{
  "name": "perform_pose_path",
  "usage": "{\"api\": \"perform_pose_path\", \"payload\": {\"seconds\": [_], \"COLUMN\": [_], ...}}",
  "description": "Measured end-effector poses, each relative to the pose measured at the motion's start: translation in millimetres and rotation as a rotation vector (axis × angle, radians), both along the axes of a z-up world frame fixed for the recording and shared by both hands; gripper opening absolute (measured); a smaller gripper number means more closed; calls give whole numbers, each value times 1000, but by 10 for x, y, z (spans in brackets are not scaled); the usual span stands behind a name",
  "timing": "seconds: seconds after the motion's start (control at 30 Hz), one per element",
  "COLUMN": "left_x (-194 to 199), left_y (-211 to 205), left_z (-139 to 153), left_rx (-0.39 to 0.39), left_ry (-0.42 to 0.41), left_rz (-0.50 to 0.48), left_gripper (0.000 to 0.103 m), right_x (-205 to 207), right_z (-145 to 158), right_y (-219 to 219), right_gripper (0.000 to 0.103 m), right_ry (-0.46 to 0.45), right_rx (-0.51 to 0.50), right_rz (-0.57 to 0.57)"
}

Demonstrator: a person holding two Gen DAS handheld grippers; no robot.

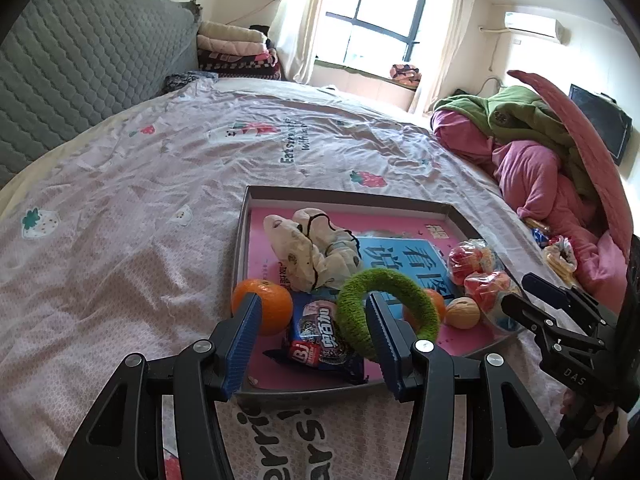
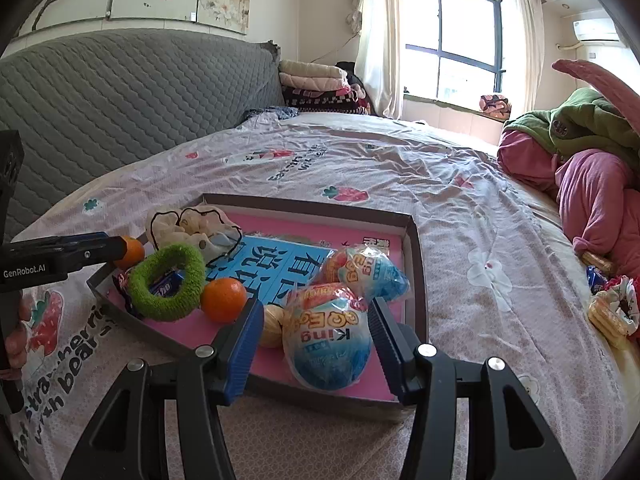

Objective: Organize objects
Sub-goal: 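Lower and release the orange into the box with left tool while right tool releases the Kinder egg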

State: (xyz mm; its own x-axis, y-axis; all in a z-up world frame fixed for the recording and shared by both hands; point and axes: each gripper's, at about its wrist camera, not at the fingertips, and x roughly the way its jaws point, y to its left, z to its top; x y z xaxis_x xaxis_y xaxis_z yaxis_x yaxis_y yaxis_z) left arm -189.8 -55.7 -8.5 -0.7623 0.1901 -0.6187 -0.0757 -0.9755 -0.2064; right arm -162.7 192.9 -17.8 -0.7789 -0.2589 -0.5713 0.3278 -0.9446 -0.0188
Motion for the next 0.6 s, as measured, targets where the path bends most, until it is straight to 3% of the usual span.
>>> {"api": "perform_pose_path", "payload": {"seconds": [0.6], "left_x": [113], "left_y": [141], "left_z": [155], "left_rx": [-14], "left_ry": [32], "left_rz": [-35], "left_gripper": [69], "right_x": [140], "right_z": [181], "right_y": [-2], "right_gripper": [59], "right_ry": [60], "right_rx": [-44], "right_rz": [12]}}
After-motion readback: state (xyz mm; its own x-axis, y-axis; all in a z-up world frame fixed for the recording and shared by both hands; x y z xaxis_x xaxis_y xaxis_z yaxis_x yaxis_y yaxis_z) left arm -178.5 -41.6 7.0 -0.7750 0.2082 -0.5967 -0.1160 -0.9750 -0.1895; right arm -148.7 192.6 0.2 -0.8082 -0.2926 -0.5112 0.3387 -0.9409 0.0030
